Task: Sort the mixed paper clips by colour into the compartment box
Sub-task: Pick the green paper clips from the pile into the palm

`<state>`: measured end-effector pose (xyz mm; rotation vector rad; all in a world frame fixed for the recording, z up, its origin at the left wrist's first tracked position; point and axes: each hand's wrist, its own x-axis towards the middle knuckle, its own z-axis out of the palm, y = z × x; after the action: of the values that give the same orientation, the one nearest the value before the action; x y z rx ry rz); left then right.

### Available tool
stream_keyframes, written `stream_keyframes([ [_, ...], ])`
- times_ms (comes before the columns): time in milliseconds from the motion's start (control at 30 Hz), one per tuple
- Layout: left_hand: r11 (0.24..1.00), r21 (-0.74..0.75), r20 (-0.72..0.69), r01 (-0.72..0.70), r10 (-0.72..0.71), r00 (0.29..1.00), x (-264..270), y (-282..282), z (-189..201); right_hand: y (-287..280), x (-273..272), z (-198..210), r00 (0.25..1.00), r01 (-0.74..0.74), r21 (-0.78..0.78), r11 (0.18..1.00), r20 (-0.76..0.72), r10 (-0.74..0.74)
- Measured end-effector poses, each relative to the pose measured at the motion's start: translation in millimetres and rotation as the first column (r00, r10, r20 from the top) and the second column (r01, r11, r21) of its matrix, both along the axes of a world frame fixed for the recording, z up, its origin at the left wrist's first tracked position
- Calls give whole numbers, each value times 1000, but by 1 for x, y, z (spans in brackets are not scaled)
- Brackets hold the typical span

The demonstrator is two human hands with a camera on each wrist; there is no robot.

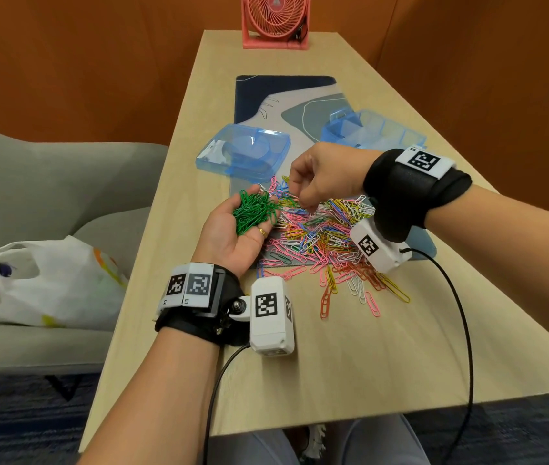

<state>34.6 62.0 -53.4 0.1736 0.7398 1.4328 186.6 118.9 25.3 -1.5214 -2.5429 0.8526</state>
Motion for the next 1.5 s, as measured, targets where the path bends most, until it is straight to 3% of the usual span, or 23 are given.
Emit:
stream_keyframes([
  [267, 1000, 6, 12, 5, -5, 1000, 0, -1, 1, 1, 0, -2, 993, 40, -135, 990, -108, -55],
  [567, 1000, 11, 5, 21, -21, 1000, 1, -2, 3, 1, 2, -3, 975, 46, -128, 991, -209, -73],
  [800, 1000, 11, 16, 17, -18, 1000, 0, -2, 2, 4, 4, -4, 994, 53, -80, 995, -96, -61],
  [933, 1000, 17, 18, 19, -19, 1000, 1, -2, 3, 2, 6, -1, 986, 10, 166, 986, 163, -37],
  [1233, 1000, 21, 33, 22, -23, 999, 1, -2, 3, 1, 6, -14, 932, -70, 50, 996, 360, 48],
  [1500, 1000, 16, 53, 14, -15, 998, -1, -2, 3, 5, 9, -13, 929, -96, 47, 994, 362, 73],
])
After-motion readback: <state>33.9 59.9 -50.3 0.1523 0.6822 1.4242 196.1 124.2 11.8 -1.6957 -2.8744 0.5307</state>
